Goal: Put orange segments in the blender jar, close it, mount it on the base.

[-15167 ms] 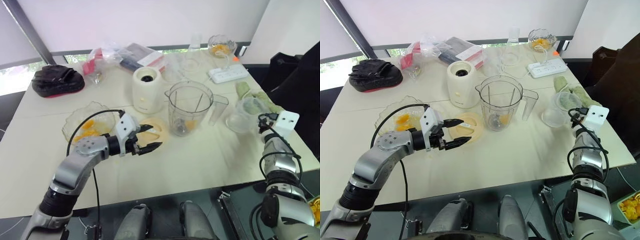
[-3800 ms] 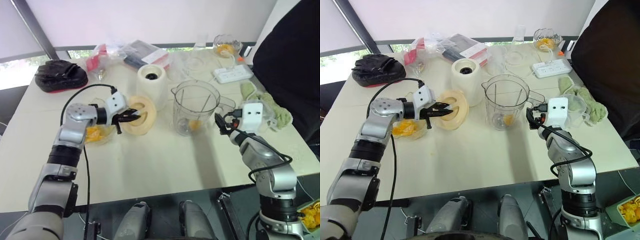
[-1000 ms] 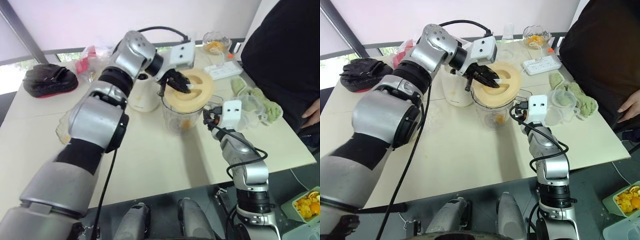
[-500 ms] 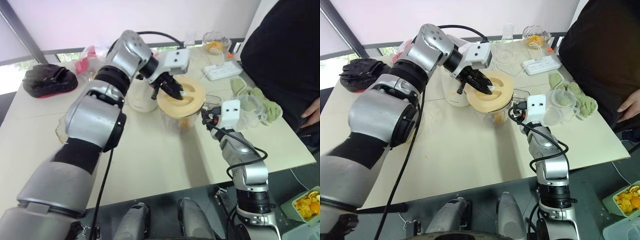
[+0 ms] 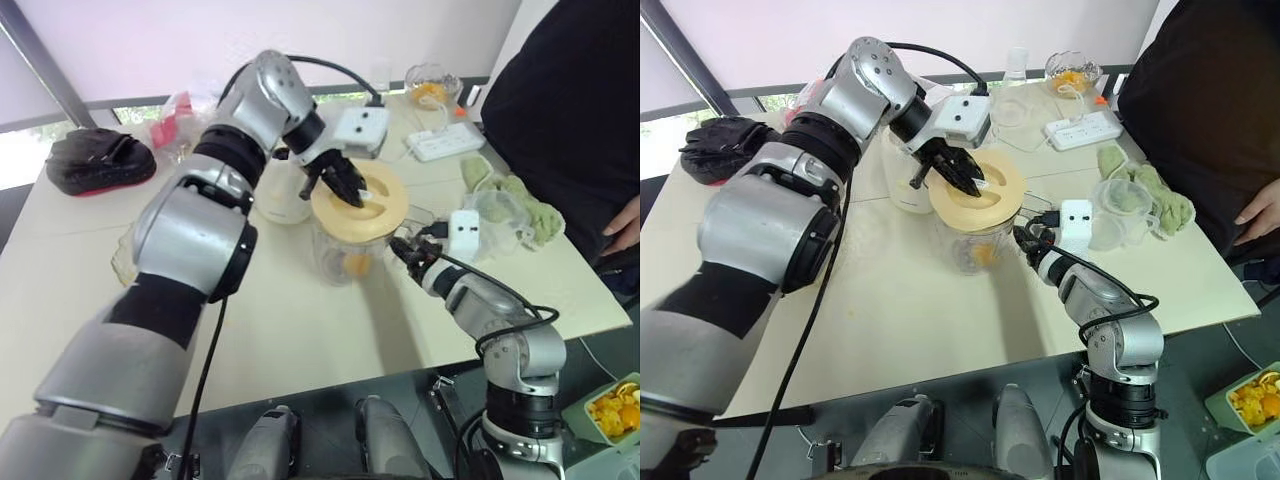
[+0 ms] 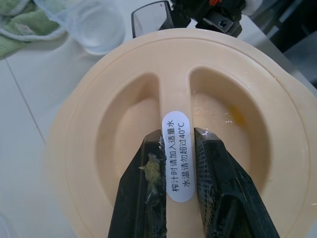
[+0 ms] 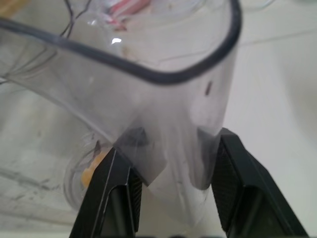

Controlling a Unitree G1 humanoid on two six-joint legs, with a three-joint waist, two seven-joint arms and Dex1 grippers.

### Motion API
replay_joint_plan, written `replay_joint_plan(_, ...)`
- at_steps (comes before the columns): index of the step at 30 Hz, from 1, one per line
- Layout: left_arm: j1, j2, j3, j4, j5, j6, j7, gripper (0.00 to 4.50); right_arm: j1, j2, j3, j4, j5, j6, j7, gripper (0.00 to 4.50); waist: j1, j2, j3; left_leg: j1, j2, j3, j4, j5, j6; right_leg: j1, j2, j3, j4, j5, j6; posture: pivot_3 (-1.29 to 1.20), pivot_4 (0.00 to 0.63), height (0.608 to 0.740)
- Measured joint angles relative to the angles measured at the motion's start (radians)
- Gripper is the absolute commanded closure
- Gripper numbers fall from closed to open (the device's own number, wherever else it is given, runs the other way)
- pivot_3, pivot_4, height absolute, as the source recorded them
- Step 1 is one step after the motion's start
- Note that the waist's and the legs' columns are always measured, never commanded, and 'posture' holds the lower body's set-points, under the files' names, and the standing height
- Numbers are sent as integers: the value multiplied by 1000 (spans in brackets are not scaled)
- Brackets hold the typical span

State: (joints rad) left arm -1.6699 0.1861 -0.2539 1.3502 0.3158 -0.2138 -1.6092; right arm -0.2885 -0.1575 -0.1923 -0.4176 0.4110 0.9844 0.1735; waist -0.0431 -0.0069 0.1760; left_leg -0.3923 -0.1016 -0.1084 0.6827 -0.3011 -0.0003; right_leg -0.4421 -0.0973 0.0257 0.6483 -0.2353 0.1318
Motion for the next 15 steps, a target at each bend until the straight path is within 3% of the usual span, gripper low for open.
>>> replay_joint_plan(5,-5,1,-8,1,0,-11,-2,4261,-7,-9,-1,0,8,18,3,2800,-1,0,0,0,0,0,0,0,0,0,0,0,0,0,0,0,150,740)
replay_joint_plan(15,12,57,-88,20,-66,-100,-2,4261,-39,-180,117,0,-20,-8,102,2800,2,0,0,1,0,0,2,0,0,2,0,0,1,0,0,0,150,740)
